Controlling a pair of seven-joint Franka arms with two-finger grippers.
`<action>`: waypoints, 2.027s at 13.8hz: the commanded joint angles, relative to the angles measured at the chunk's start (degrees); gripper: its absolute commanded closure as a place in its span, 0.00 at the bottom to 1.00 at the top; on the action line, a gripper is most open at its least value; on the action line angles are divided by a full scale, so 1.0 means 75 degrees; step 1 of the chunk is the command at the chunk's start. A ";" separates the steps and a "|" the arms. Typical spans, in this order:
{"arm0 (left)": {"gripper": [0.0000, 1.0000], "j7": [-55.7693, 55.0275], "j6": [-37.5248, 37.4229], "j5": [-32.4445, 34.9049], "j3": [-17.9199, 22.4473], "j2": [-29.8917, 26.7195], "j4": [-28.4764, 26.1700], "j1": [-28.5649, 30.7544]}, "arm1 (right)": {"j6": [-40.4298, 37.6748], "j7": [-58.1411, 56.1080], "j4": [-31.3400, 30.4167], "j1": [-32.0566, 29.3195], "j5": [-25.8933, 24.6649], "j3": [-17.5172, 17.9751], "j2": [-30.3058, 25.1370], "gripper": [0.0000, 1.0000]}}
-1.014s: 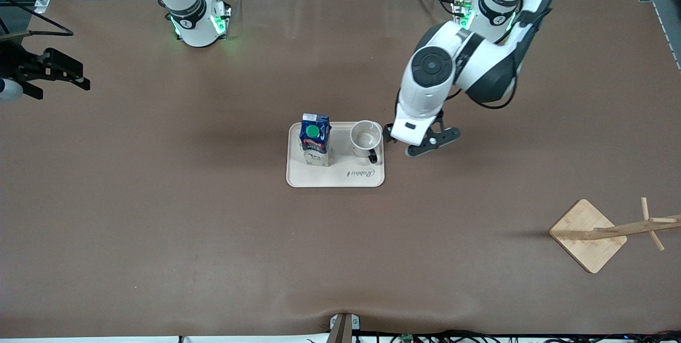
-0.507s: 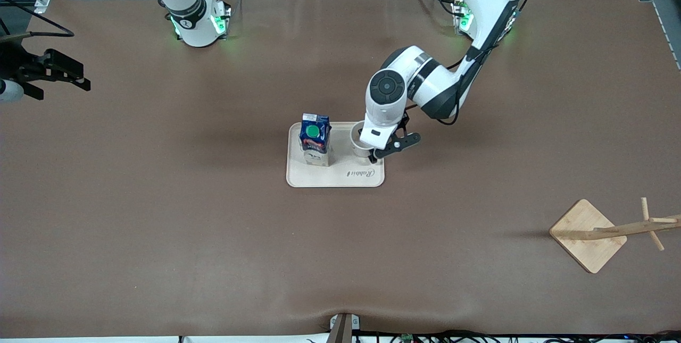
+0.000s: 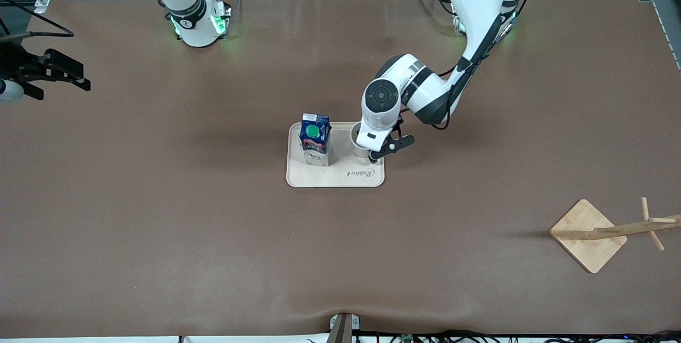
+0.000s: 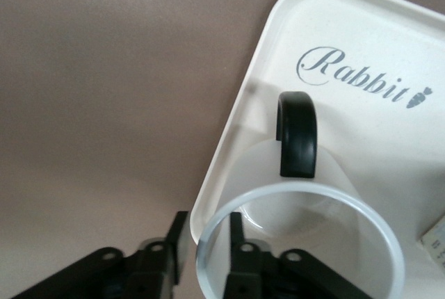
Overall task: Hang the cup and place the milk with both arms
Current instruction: 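Lower the left gripper and grasp the white mug by its rim, then lift the white mug with the left gripper toward the wooden stand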
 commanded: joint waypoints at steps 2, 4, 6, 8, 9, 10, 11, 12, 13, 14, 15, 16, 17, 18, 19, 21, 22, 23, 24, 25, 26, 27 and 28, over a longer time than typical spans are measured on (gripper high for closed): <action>1.00 0.0131 0.0007 -0.0087 0.0000 -0.0014 0.0157 -0.0017 | -0.0055 0.0063 0.0133 -0.0145 0.0117 0.0084 0.0059 0.00; 1.00 0.0213 -0.0028 -0.0040 0.0000 -0.0084 0.0204 0.0007 | -0.0055 0.0052 0.0122 -0.0145 0.0117 0.0084 0.0059 0.00; 1.00 0.0529 -0.0203 -0.0039 0.0012 -0.0294 0.0344 0.0065 | -0.0043 0.0063 0.0133 -0.0145 0.0117 0.0084 0.0059 0.00; 1.00 0.0914 -0.0716 -0.0039 0.0047 -0.0832 0.0368 0.0229 | -0.0043 0.0052 0.0133 -0.0145 0.0118 0.0084 0.0059 0.00; 1.00 0.1125 -0.0940 -0.0039 0.0047 -0.1206 0.0357 0.0473 | -0.0043 0.0051 0.0133 -0.0145 0.0117 0.0084 0.0059 0.00; 1.00 0.1371 -0.1023 -0.0039 0.0036 -0.1535 0.0357 0.0766 | -0.0043 0.0051 0.0122 -0.0145 0.0129 0.0084 0.0059 0.00; 1.00 0.1803 -0.1117 -0.0039 0.0035 -0.1851 0.0357 0.1105 | -0.0043 0.0063 0.0122 -0.0145 0.0129 0.0084 0.0059 0.00; 1.00 0.2283 -0.1164 -0.0039 0.0035 -0.2109 0.0357 0.1468 | -0.0031 0.0052 0.0133 -0.0145 0.0129 0.0084 0.0059 0.00; 1.00 0.2694 -0.1211 -0.0028 0.0035 -0.2321 0.0357 0.1808 | -0.0031 0.0063 0.0133 -0.0145 0.0129 0.0084 0.0059 0.00; 1.00 0.3104 -0.1211 -0.0028 0.0047 -0.2497 0.0357 0.2113 | -0.0031 0.0063 0.0133 -0.0145 0.0141 0.0084 0.0059 0.00; 1.00 0.3421 -0.1211 -0.0039 0.0036 -0.2638 0.0380 0.2488 | -0.0031 0.0063 0.0133 -0.0157 0.0176 0.0084 0.0059 0.00; 1.00 0.3622 -0.1223 -0.0028 0.0047 -0.2744 0.0438 0.2781 | -0.0031 0.0063 0.0133 -0.0157 0.0176 0.0084 0.0059 0.00; 1.00 0.3914 -0.1212 -0.0028 0.0059 -0.2826 0.0508 0.3098 | -0.0031 0.0063 0.0133 -0.0157 0.0176 0.0084 0.0059 0.00; 1.00 0.4508 -0.1223 -0.0028 0.0059 -0.2839 0.0602 0.3460 | -0.0031 0.0063 0.0133 -0.0157 0.0199 0.0084 0.0059 0.00; 1.00 0.4990 -0.1212 -0.0028 0.0059 -0.2873 0.0672 0.3777 | -0.0031 0.0063 0.0133 -0.0157 0.0211 0.0084 0.0059 0.00; 1.00 0.5741 -0.1211 -0.0028 0.0059 -0.2909 0.0836 0.4340 | -0.0031 0.0063 0.0133 -0.0157 0.0223 0.0084 0.0059 0.00; 1.00 0.6139 -0.1211 -0.0028 0.0071 -0.2921 0.0872 0.4517 | -0.0043 0.0063 0.0122 -0.0157 0.0223 0.0084 0.0059 0.00; 1.00 0.6514 -0.1211 -0.0028 0.0071 -0.2921 0.0953 0.4739 | -0.0043 0.0063 0.0122 -0.0157 0.0223 0.0084 0.0059 0.00; 1.00 0.6924 -0.1211 -0.0028 0.0082 -0.2921 0.0977 0.4973 | -0.0031 0.0063 0.0133 -0.0157 0.0223 0.0084 0.0059 0.00; 1.00 0.7311 -0.1211 -0.0028 0.0082 -0.2932 0.0978 0.5161 | -0.0043 0.0063 0.0133 -0.0157 0.0223 0.0084 0.0059 0.00; 1.00 0.7652 -0.1211 -0.0028 0.0071 -0.2944 0.0978 0.5419 | -0.0043 0.0063 0.0133 -0.0157 0.0223 0.0084 0.0059 0.00; 1.00 0.7852 -0.1211 -0.0028 0.0071 -0.2991 0.0978 0.5630 | -0.0043 0.0063 0.0133 -0.0157 0.0235 0.0084 0.0059 0.00; 1.00 0.8098 -0.1211 -0.0028 0.0071 -0.3003 0.0978 0.5794 | -0.0043 0.0063 0.0122 -0.0157 0.0246 0.0084 0.0059 0.00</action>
